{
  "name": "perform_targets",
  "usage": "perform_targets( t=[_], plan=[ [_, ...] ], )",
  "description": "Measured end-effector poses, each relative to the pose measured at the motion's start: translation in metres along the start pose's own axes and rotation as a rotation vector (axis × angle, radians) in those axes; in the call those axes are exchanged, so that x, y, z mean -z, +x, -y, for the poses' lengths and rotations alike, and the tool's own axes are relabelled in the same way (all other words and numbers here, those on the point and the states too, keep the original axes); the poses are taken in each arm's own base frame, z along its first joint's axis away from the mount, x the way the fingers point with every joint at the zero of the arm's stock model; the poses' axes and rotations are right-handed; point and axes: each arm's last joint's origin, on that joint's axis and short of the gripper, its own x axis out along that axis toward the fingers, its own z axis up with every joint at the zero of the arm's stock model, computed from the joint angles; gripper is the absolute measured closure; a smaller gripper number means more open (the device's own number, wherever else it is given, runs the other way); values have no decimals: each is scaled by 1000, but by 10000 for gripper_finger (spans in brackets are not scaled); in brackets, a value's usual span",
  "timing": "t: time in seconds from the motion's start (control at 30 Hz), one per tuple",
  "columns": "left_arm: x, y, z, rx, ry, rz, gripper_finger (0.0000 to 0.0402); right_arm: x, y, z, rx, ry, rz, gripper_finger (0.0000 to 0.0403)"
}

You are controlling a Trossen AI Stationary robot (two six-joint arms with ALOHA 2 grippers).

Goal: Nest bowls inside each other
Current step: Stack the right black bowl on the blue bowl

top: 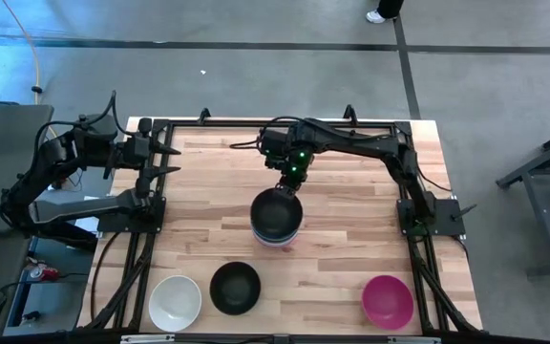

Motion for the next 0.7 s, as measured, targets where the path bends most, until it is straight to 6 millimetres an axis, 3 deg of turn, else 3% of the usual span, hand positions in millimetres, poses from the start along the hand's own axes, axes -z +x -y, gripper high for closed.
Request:
perform_targets(
  t=[0.33, 0.7],
  plan=[
    [2, -2, 1, 6, -3, -11, 227, -7, 20, 3, -29, 2, -65, 403],
    [5, -8, 4, 2, 1, 2, 227, -7, 20, 4, -26, 15, -66, 403]
  ],
)
